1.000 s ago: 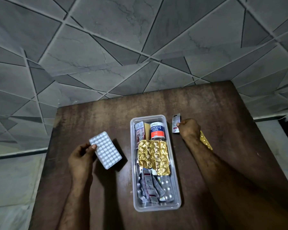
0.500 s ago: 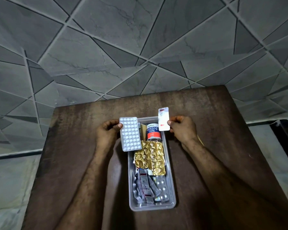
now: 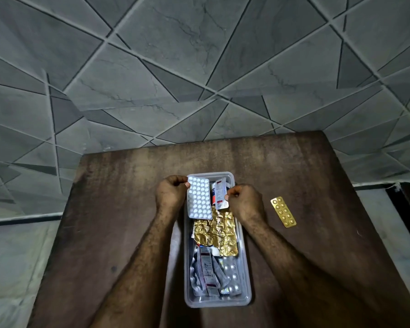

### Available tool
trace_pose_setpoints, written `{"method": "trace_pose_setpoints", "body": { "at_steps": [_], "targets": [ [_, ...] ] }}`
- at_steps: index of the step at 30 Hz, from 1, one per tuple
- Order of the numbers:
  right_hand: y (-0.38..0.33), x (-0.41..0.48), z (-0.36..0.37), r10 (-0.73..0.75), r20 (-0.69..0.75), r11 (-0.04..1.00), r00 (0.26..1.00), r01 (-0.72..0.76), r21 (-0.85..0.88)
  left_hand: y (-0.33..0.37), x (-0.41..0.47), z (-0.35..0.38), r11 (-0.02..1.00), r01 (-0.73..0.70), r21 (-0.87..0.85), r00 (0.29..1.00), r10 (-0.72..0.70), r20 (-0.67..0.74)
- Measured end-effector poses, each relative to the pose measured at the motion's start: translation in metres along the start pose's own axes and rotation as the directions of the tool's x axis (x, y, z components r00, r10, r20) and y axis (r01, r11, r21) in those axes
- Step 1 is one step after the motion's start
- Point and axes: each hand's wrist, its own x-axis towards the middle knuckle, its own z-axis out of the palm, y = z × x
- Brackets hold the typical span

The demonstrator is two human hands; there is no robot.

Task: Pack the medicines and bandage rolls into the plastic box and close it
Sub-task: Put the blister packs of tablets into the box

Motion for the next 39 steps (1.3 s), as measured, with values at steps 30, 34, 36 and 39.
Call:
{"method": "trace_pose_setpoints", "body": {
  "at_steps": [30, 34, 36, 39],
  "targets": [
    [0.125, 0.016, -0.062, -0.075, -0.155, 0.89, 0.985, -0.004, -0.455, -0.03, -0.064, -0.026, 0.871, -0.353, 0.343, 0.928, 0.373, 0.006],
    [0.133, 0.015, -0.055, -0.079, -0.143, 0.843, 0.987, -0.01, -0.537, -0.046, -0.068, -0.039, 0.894, -0.27, 0.357, 0.954, 0.299, -0.028],
    [0.131, 0.015, -0.054, -0.096, -0.144, 0.825, 0.985, -0.003, -0.565, -0.053, -0.073, -0.043, 0.913, -0.225, 0.341, 0.968, 0.249, -0.027],
    [0.128, 0.017, -0.055, -0.086, -0.15, 0.852, 0.985, -0.006, -0.524, -0.061, -0.08, -0.045, 0.925, -0.191, 0.327, 0.979, 0.204, -0.007]
  ]
}}
